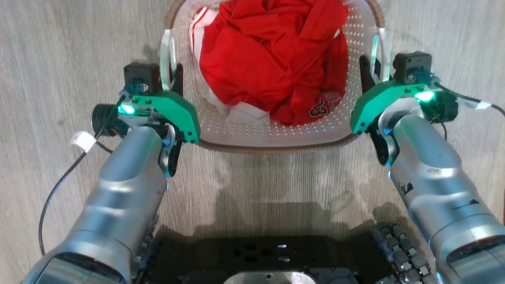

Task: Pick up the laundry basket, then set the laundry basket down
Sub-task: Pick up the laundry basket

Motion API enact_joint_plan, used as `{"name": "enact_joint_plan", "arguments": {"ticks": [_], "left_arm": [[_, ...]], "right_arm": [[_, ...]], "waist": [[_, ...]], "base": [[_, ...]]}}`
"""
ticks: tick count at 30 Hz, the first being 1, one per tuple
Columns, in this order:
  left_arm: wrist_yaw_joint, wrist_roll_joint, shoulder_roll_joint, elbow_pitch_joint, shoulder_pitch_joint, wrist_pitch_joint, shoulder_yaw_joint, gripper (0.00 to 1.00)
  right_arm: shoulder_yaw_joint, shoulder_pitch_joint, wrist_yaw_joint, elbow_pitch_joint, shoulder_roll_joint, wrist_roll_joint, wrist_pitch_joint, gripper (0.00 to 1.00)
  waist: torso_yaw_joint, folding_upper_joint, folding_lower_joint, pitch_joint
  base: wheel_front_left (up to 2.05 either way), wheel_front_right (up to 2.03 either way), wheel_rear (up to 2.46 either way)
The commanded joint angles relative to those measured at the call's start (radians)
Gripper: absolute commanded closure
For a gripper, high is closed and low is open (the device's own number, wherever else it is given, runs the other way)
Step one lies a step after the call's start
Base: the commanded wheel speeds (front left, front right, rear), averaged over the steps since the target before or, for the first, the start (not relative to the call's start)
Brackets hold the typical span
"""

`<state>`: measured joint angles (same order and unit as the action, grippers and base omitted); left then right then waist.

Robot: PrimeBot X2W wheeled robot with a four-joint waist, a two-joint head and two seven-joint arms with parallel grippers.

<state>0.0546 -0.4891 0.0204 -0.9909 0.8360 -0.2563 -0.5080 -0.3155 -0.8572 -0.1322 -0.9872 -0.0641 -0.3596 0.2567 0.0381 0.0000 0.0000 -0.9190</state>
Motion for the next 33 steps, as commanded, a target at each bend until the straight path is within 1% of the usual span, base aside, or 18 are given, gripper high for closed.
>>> {"name": "enact_joint_plan", "arguments": {"ticks": [1, 11, 17, 25, 33], "left_arm": [[0.010, -0.007, 0.030, 0.000, -0.038, -0.006, 0.014, 1.00], [-0.002, -0.072, 0.030, -0.073, -0.091, -0.006, -0.029, 1.00], [-0.013, -0.136, 0.030, -0.143, -0.134, -0.006, -0.075, 1.00], [-0.014, -0.224, 0.030, -0.196, -0.186, 0.035, -0.141, 1.00], [-0.009, -0.291, 0.030, -0.222, -0.248, 0.071, -0.192, 1.00]], "right_arm": [[-0.029, 0.057, 0.002, -0.002, 0.014, -0.007, 0.005, 1.00], [-0.118, 0.084, 0.002, -0.079, 0.014, -0.079, 0.005, 1.00], [-0.186, 0.114, 0.002, -0.151, 0.014, -0.169, 0.001, 1.00], [-0.290, 0.150, 0.002, -0.195, 0.014, -0.294, -0.054, 1.00], [-0.392, 0.202, 0.002, -0.205, 0.014, -0.380, -0.111, 1.00]], "waist": [[-0.006, 0.0000, 0.0000, 0.026], [-0.020, 0.0000, 0.0000, 0.155], [-0.029, 0.0000, 0.0000, 0.253], [-0.041, 0.0000, 0.0000, 0.374], [-0.049, 0.0000, 0.0000, 0.490]], "base": [[0.00, 0.00, 0.00], [0.00, 0.00, 0.00], [0.00, 0.00, 0.00], [0.00, 0.00, 0.00], [0.00, 0.00, 0.00]]}}
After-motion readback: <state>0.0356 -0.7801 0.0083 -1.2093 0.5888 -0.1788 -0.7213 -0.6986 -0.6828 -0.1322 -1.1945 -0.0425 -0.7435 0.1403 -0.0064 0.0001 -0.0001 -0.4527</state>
